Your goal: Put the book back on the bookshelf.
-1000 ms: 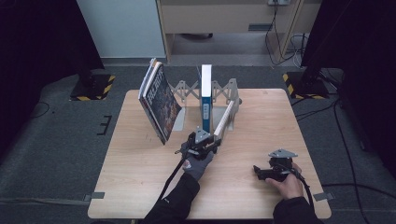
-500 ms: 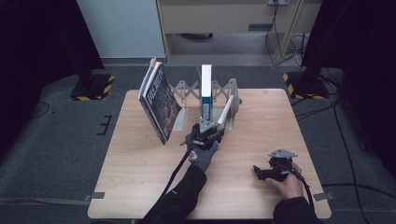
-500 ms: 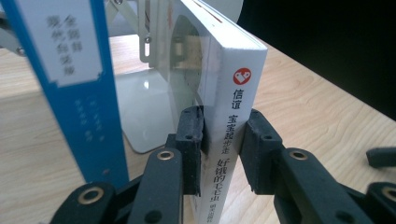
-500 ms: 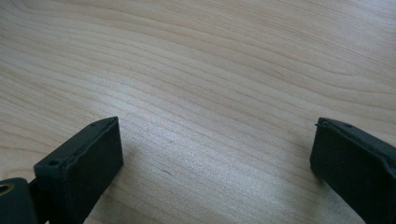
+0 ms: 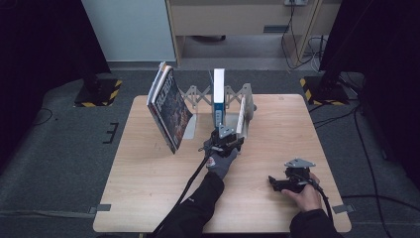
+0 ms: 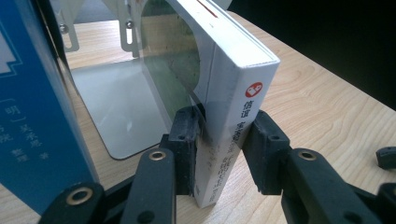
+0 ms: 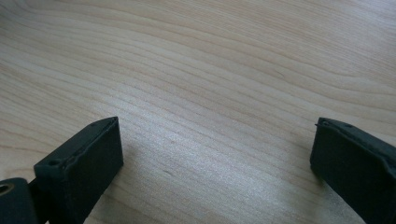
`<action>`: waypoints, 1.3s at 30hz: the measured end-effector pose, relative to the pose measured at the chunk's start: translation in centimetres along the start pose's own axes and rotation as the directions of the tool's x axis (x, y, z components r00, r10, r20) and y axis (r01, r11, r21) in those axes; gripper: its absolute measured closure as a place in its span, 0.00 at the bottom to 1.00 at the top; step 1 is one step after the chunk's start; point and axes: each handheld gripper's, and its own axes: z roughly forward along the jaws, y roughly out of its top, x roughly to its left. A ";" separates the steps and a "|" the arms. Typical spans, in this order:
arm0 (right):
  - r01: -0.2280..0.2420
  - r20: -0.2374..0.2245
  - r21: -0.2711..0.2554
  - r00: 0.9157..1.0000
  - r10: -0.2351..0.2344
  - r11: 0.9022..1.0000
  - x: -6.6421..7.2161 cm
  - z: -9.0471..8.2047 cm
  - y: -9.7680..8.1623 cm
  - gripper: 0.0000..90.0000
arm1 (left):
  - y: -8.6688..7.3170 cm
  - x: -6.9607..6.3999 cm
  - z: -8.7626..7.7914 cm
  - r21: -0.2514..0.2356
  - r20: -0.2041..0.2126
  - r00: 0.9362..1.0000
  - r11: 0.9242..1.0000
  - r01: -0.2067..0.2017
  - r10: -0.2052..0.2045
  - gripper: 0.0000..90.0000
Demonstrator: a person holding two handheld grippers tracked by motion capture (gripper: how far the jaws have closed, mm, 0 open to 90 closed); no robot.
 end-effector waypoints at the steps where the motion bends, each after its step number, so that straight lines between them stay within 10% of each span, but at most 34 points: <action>1: 0.000 0.000 0.000 1.000 0.000 1.000 0.0 0.0 0.0 0.03 | -0.1 0.1 -0.1 0.004 0.016 1.000 1.000 -0.004 0.004 0.71; 13: 0.007 -0.001 -0.001 1.000 -0.007 1.000 0.0 0.0 0.0 0.03 | 0.3 0.1 -0.7 -0.011 0.098 0.993 0.998 -0.067 0.068 0.72; 39: 0.007 -0.005 -0.001 1.000 -0.007 1.000 0.0 0.0 0.0 0.03 | 2.4 -0.2 2.3 0.037 0.027 0.998 0.998 -0.054 0.053 0.68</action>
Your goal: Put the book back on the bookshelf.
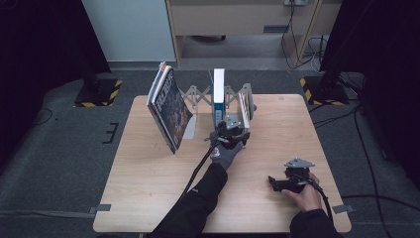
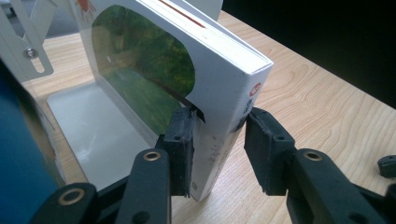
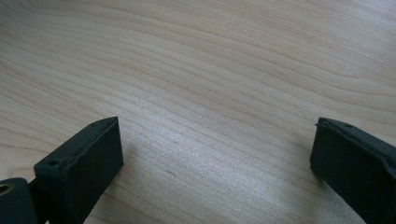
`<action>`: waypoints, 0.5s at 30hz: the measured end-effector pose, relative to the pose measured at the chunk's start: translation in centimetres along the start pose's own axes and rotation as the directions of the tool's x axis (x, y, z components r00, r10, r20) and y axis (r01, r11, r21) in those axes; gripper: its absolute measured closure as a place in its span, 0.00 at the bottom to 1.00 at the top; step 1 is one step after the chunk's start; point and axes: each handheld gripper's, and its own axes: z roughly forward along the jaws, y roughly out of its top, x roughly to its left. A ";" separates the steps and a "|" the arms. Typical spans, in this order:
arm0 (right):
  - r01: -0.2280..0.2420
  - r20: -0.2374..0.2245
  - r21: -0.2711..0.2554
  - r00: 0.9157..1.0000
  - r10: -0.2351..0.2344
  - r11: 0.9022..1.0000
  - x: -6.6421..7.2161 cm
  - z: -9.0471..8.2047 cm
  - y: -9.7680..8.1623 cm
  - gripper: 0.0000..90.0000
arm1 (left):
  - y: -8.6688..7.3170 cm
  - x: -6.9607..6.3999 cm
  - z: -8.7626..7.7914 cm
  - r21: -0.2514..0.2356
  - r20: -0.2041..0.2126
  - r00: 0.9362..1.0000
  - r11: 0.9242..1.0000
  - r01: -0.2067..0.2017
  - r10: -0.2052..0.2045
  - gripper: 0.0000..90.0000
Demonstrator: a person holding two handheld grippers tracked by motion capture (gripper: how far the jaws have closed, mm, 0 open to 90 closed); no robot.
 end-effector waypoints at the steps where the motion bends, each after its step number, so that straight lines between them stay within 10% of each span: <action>1: -0.002 0.001 -0.001 1.000 0.002 1.000 0.0 0.0 0.0 0.03 | 0.0 0.0 0.0 0.001 0.000 1.000 1.000 0.000 0.000 0.68; 15: 0.000 -0.001 0.000 1.000 0.000 1.000 0.0 0.0 0.0 0.03 | 0.0 0.4 -5.6 0.007 0.054 0.993 0.995 -0.102 0.101 0.57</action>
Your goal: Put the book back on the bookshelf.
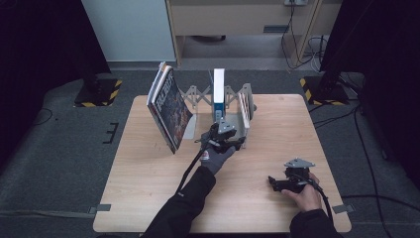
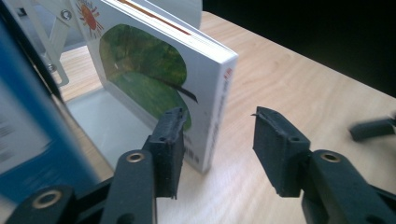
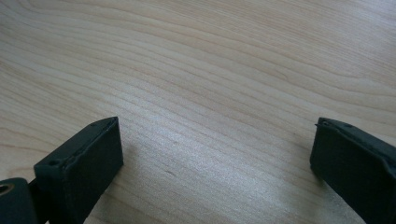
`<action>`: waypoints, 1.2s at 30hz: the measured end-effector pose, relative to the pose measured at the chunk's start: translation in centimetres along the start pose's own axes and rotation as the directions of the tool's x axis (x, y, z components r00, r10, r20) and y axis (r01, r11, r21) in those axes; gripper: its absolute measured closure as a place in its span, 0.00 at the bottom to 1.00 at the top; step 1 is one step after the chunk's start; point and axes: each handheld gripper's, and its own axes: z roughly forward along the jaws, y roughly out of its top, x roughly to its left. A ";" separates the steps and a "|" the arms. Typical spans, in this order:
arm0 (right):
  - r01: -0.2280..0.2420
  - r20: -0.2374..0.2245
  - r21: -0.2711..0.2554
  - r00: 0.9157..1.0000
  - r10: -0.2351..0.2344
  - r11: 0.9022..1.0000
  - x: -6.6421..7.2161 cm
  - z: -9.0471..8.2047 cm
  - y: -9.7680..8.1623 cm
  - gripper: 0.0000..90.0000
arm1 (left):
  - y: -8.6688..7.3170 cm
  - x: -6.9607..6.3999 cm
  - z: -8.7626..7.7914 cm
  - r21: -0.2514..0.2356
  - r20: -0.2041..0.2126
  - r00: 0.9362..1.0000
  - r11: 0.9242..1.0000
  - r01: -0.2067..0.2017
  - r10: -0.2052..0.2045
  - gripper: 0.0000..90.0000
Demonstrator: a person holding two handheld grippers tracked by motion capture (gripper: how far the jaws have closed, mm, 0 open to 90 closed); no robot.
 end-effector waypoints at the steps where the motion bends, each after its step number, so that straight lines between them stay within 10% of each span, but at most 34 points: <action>1: -0.003 0.002 -0.001 1.000 0.003 1.000 0.0 0.0 0.0 0.03 | 0.0 0.1 -0.7 0.004 0.005 1.000 1.000 0.003 -0.003 0.57; 10: 0.000 0.000 0.000 1.000 0.000 1.000 0.0 0.0 0.0 0.03 | -2.1 0.9 -6.9 0.072 0.010 0.999 0.997 -0.035 0.034 0.49; 19: -0.001 0.000 0.000 1.000 0.001 1.000 0.0 0.0 0.0 0.03 | -7.2 3.5 -13.2 0.121 -0.033 0.998 0.991 0.055 -0.051 0.43; 26: -0.006 0.003 -0.003 1.000 0.006 1.000 0.0 0.0 0.0 0.04 | -11.3 5.9 -16.6 0.186 -0.087 0.984 0.968 0.168 -0.154 0.34; 36: -0.039 0.039 0.010 0.999 0.038 0.999 -0.6 -0.8 0.3 0.16 | -14.9 10.4 -18.3 0.267 -0.286 0.947 0.937 0.225 -0.146 0.30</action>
